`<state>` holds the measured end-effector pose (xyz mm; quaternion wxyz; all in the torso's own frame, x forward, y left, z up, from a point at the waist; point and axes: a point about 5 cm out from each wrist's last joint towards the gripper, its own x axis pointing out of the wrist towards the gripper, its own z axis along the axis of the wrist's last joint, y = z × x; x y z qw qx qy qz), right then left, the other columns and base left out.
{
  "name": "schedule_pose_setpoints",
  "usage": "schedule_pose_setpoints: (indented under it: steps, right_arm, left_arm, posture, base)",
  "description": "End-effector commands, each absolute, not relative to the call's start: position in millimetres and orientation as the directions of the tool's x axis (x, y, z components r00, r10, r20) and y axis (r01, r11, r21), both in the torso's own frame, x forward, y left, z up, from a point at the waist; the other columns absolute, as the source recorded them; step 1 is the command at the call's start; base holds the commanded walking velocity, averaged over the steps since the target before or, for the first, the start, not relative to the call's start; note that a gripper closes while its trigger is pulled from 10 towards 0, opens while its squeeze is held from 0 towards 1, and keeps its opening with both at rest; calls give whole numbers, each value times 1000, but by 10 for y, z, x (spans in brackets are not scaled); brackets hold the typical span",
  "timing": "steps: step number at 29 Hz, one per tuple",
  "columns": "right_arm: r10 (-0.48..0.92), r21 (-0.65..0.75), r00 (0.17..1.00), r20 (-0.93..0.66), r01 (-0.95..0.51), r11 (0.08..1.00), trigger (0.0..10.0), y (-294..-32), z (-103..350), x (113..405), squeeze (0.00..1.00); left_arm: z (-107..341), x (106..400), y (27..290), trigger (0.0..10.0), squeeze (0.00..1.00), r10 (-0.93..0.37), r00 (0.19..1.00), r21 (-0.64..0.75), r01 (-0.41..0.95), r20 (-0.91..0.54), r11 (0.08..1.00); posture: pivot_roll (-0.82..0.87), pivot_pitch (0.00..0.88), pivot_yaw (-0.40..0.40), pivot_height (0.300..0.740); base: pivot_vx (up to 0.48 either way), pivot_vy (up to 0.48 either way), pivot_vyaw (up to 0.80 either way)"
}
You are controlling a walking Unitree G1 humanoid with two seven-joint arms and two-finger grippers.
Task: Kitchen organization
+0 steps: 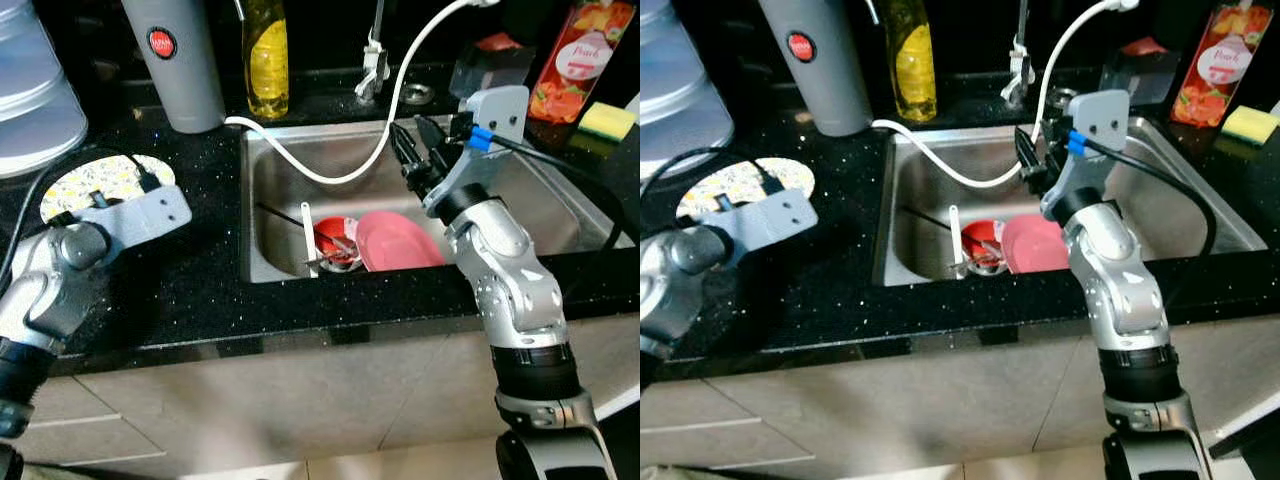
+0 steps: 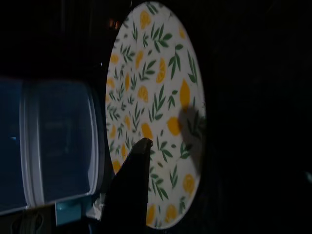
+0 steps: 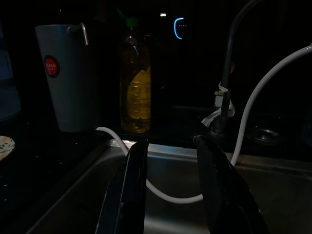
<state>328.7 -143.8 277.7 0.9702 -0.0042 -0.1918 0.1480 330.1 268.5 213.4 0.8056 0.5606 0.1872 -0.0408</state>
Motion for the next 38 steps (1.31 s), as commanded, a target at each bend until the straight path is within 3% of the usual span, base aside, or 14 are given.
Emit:
schedule_pose_setpoints:
  steps: [1,10,18,19,20,21,28,30,33,35,38]
  right_arm:
    - [283,-58,880,381,-282,958,10000,-1441,2788,3289,0]
    - [267,-58,884,385,-265,962,10000,-1482,2805,3291,0]
    - [264,-56,884,385,-263,963,10000,-1483,2805,3298,0]
    - [263,-52,884,385,-264,963,10000,-1483,2805,3299,0]
    - [262,-48,885,386,-264,963,10000,-1483,2805,3300,0]
    - [254,-35,885,389,-262,965,10000,-1495,2815,3303,0]
    - [234,208,893,385,-331,920,10000,-1604,2877,3317,0]
    - [234,208,893,385,-331,920,10000,-1604,2877,3317,0]
    - [291,300,878,381,-415,859,10000,-1581,2889,3300,0]
    - [358,418,856,373,-499,759,10000,-1538,2895,3285,0]
    - [386,508,842,377,-536,674,10000,-1523,2898,3285,0]
  left_arm:
    - [2051,3290,2715,0,0,159,912,888,308,-377,343]
    - [2104,3343,2621,0,0,75,953,934,270,-294,233]
    - [2247,3405,2613,0,0,43,976,959,199,-211,204]
    - [2302,3428,2593,2510,0,27,985,967,160,-168,198]
    - [2335,3441,2579,2510,0,16,990,972,135,-141,194]
    - [2449,3464,2479,10000,0,-54,997,980,72,-63,184]
    - [2838,3406,1984,10000,0,-383,913,982,-76,139,176]
    - [2838,3406,1984,10000,0,-383,913,982,-76,139,176]
    - [2875,3378,1843,10000,0,-465,869,980,-93,166,176]
    - [2878,3348,1618,10000,0,-573,804,986,-95,157,137]
    - [2886,3331,1459,10000,0,-637,755,987,-93,155,129]
  posture:
    - [80,20,24,740]
    - [77,27,26,740]
    - [82,28,23,740]
    - [82,28,23,740]
    - [79,28,25,740]
    - [80,27,24,740]
    - [84,25,24,740]
    - [84,25,24,740]
    - [80,24,23,740]
    - [79,21,24,740]
    - [75,19,25,740]
  base:
    - [0,0,0]
    - [0,0,0]
    - [0,0,0]
    - [0,0,0]
    - [0,0,0]
    - [0,0,0]
    - [0,0,0]
    - [0,0,0]
    - [0,0,0]
    - [0,0,0]
    - [0,0,0]
